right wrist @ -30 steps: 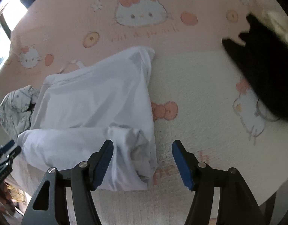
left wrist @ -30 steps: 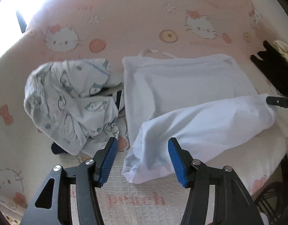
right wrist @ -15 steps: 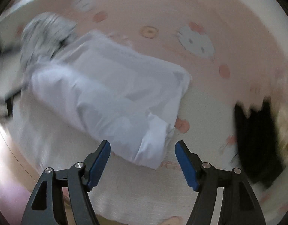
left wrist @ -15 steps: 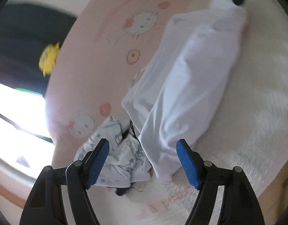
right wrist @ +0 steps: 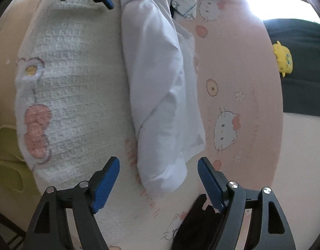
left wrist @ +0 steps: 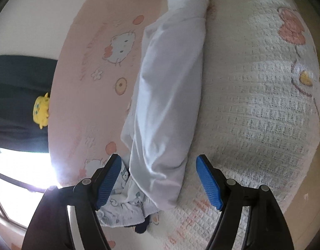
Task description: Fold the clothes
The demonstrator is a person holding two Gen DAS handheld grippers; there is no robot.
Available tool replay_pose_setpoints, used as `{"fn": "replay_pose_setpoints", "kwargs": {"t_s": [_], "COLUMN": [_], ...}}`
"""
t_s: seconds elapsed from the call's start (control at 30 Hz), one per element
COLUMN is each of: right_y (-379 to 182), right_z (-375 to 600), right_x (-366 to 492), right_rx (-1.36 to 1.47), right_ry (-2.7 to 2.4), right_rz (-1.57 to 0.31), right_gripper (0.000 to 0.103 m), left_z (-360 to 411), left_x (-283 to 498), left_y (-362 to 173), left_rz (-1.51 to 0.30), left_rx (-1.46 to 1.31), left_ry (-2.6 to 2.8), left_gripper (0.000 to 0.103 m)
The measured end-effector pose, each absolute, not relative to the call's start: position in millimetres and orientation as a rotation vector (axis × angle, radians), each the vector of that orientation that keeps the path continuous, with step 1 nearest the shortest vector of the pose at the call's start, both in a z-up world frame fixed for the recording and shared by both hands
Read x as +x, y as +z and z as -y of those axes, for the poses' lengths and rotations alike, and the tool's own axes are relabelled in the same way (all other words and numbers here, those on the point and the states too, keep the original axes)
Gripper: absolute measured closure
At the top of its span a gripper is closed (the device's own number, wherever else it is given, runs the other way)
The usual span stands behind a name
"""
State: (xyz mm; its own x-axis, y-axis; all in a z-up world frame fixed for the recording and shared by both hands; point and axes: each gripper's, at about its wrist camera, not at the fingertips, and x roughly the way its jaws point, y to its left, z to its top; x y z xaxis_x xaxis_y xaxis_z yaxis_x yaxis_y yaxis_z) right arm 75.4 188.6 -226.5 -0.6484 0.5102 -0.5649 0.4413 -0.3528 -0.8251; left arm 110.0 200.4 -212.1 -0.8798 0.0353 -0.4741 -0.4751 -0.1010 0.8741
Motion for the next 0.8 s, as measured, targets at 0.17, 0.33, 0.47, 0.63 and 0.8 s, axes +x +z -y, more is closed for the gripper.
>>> {"fn": "replay_pose_setpoints", "kwargs": {"t_s": [0.17, 0.33, 0.47, 0.63, 0.8], "right_y": [-235.9, -260.0, -268.8, -265.3, -267.4], "right_z": [-188.9, -177.9, -177.2, -178.0, -174.5], "right_x": [58.7, 56.5, 49.8, 34.5, 30.9], "right_rx": [-1.236, -1.020, -1.054, -1.091, -1.049], "right_ry": [2.170, 1.988, 1.991, 2.036, 2.049], "right_rz": [1.813, 2.120, 2.121, 2.045, 2.083], "right_gripper": [0.026, 0.026, 0.026, 0.025, 0.025], "left_z": [-215.1, -224.0, -226.4, -224.3, -223.6], "left_x": [100.1, 91.0, 81.8, 73.0, 73.4], "left_y": [-218.7, -226.7, -223.3, -210.8, -216.0], "left_rz": [-1.877, -1.997, -1.977, -1.791, -1.856], "left_rx": [-0.378, -0.234, -0.308, -0.562, -0.387], "left_ry": [2.006, 1.950, 1.944, 1.972, 1.956], "left_gripper": [0.030, 0.027, 0.027, 0.027, 0.021]}}
